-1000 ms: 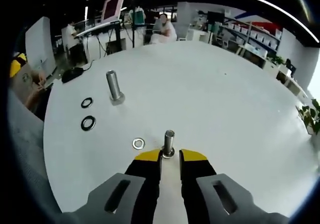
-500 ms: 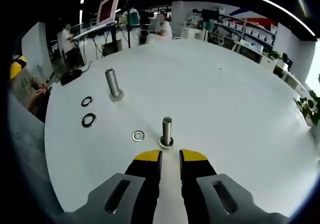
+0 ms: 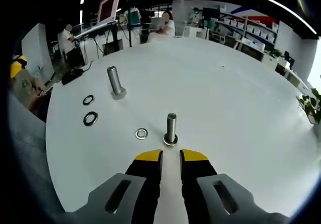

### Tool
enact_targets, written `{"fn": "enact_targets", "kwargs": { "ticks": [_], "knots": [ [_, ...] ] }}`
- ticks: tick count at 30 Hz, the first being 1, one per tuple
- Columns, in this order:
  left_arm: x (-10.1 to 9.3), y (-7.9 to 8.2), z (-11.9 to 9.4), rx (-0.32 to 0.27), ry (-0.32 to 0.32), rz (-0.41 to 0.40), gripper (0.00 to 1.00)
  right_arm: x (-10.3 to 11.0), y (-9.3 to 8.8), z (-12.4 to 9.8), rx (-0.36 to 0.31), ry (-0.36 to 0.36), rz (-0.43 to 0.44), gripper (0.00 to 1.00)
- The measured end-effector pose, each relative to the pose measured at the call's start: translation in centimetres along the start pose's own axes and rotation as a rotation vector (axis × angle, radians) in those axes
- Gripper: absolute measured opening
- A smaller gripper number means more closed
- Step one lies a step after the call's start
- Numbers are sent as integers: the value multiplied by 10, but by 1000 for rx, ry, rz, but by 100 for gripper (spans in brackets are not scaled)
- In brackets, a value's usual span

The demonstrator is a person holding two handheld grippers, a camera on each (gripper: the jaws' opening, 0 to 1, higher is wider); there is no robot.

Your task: Place the washer onto the threaded stud by aligning its center hole with the stud, sliding it down to the base, and recovering from edge contact or off-axis alignment until the washer reaches the visible bottom stop.

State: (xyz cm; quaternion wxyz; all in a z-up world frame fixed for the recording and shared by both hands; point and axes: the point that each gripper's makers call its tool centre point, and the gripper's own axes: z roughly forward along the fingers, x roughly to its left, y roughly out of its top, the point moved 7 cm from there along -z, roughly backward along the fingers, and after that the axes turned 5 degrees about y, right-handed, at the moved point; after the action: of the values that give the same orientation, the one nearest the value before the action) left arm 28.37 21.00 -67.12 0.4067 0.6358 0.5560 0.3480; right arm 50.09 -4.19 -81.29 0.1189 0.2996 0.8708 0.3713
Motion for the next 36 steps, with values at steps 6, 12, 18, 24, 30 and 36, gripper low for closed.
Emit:
{"fn": "enact_targets", "kwargs": {
  "ticks": [6,12,18,24,30,36],
  "knots": [
    [0,0,0,-1,1,-1,8,9,-6,5,12,42,25,14],
    [0,0,0,-1,2,-1,8,22,-3,12,17,85,7,15],
    [0,0,0,2,0,1,8,34,5,20,7,136,-30,17],
    [-1,-1,0,6,-2,3,8,35,13,30,5,137,-69,18],
    [-1,-1,0,6,-3,3,8,31,17,35,1,143,-66,18],
    [0,-1,1,7,-4,4,8,30,19,35,1,136,-62,16]
  ]
}}
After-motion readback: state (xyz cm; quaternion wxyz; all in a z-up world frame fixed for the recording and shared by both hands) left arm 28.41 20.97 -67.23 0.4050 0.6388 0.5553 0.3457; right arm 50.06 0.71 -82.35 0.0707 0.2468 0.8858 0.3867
